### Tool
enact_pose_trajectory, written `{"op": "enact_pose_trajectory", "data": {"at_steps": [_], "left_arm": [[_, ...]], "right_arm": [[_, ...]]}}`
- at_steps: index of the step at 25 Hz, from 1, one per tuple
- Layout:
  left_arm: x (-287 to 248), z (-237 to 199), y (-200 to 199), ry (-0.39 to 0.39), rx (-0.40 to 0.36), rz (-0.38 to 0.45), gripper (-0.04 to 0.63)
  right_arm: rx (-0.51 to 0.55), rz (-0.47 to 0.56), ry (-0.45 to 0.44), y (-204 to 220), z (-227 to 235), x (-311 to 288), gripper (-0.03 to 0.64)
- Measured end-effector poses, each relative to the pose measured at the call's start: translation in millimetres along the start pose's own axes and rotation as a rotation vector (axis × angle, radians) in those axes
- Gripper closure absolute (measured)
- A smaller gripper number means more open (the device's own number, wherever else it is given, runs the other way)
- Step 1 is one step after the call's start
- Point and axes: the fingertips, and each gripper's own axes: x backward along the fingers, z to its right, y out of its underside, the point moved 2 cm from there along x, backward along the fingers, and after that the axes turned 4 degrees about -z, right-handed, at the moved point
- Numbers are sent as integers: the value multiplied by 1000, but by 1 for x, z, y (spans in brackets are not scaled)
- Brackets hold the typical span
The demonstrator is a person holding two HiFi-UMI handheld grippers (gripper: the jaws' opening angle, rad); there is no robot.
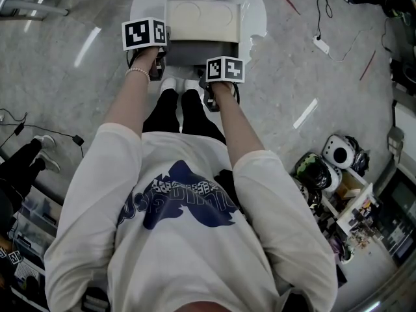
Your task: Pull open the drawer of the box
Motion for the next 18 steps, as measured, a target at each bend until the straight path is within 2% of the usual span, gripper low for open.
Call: {"op": "enact_pose_trajectory", "data": {"at_steps": [18], "left_arm": [[3, 1, 1, -2, 6, 4, 526]], "right_arm": [[2, -3, -11, 25, 0, 4, 555]]}}
